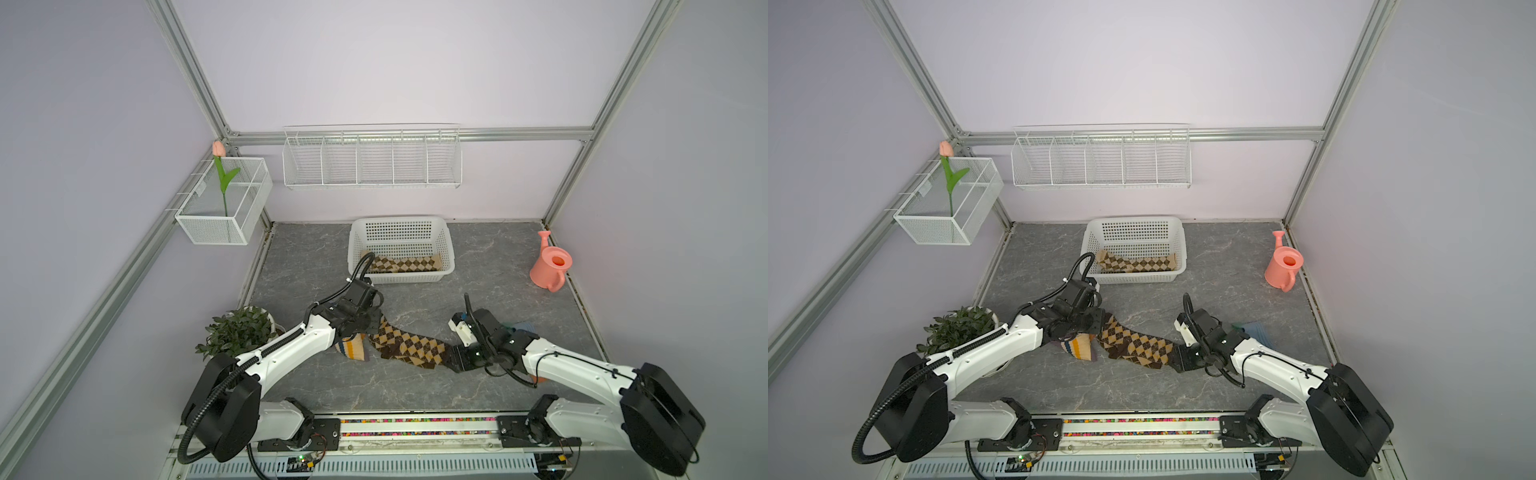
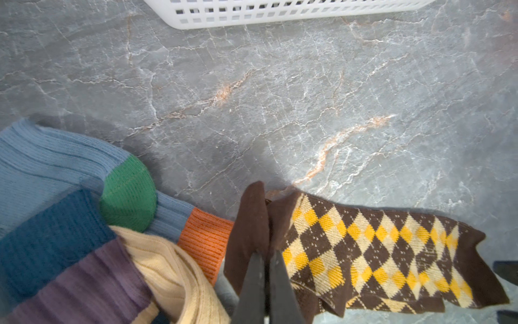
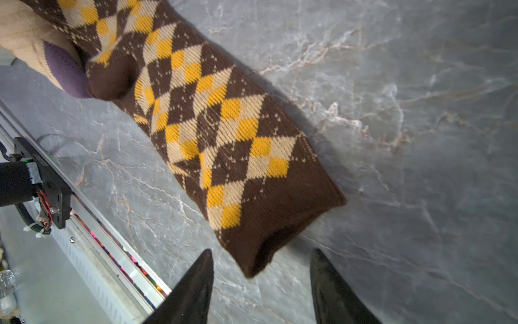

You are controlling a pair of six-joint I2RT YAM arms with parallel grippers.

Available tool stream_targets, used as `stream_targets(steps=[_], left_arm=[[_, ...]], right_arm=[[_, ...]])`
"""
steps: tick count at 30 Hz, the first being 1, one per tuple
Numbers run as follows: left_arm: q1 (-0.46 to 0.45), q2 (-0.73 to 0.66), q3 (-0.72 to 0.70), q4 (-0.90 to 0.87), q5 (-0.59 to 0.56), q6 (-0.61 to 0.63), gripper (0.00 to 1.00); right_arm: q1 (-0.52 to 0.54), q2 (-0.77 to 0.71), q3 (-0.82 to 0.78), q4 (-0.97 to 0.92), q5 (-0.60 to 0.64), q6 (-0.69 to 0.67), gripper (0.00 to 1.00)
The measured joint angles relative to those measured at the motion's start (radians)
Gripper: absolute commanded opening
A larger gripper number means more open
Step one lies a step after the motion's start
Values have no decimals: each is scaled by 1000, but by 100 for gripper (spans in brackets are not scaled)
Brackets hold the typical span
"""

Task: Place the socks together as a pair
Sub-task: Pick up a pair of socks from the center of the board.

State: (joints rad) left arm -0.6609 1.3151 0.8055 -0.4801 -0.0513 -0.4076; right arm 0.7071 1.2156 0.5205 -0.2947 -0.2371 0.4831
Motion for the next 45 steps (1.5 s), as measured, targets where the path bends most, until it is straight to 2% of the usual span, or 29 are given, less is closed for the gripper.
stream_targets(steps=[2,9,13,20,27,34,39,45], left_arm=[[0,-14,-7,4,0,0,0],[0,-19,-28,22,1,-3,0],[0,-19,-31,35,4,-3,0],[0,-19,-31,60,4,-4,0],[0,-19,-31,71,4,-7,0],[6,-21,-31,72,4,-7,0],[14,-21,-31,79,5,-7,0],[14,-21,-31,87,16,-8,0]], right_arm=[[-6,21,0,33,-5,7,56],[-12,134,10,123,-46,33,21],[-11,135,21,132,-57,38,10],[5,52,164,113,-94,41,7],[19,74,259,233,-194,84,7],[21,133,104,351,-215,124,7],[21,240,-21,407,-217,146,8],[21,290,-34,476,-232,148,9]])
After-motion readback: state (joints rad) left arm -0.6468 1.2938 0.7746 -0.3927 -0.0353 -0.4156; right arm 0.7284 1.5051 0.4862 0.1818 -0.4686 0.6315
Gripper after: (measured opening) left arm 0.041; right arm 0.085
